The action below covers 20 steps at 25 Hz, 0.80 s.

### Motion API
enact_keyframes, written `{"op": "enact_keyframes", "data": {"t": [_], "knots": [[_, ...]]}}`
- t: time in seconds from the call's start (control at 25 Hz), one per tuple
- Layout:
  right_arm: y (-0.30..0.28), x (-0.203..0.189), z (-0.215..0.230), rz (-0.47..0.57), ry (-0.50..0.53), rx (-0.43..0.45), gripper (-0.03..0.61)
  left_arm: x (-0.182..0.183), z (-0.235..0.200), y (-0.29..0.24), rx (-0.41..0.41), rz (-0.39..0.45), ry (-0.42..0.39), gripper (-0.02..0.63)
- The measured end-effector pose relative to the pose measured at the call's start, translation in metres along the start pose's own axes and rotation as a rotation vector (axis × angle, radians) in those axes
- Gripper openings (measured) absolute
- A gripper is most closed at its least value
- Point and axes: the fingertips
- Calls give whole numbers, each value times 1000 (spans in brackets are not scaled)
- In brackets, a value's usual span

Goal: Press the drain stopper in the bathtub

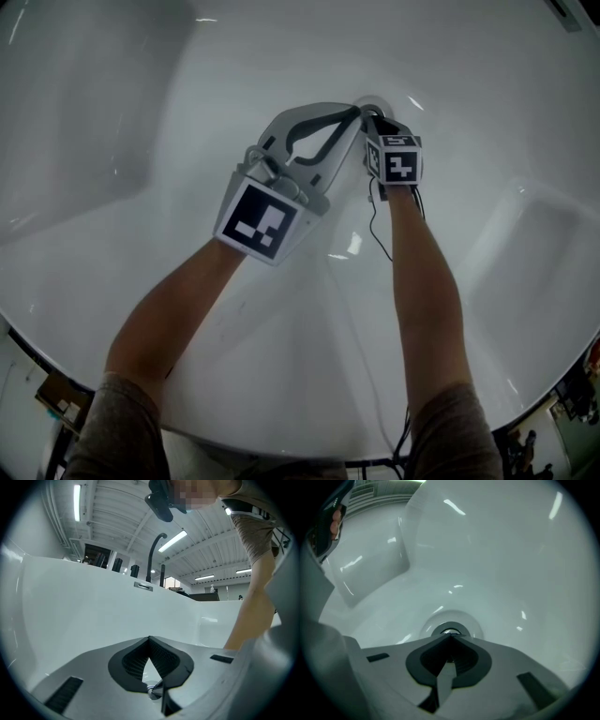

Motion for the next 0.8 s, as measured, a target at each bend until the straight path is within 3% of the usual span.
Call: {"op": "enact_keyframes", "data": {"t": [0.32, 0.52, 0.8], "knots": [[18, 2, -1, 46, 30, -49, 2, 8, 4, 9, 2, -3, -2, 0], [45, 12, -4, 122, -54, -60, 2, 17, 6, 21, 1, -10, -10, 0], [111, 27, -12, 213, -86, -43, 2, 51, 16, 34, 22, -12, 2, 0]]}}
Point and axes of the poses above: the fingertips, and each gripper's own axes: y backward along the fingers, z to its right, x out of its top, and after that the axes turned 11 degrees about -z, right-handed
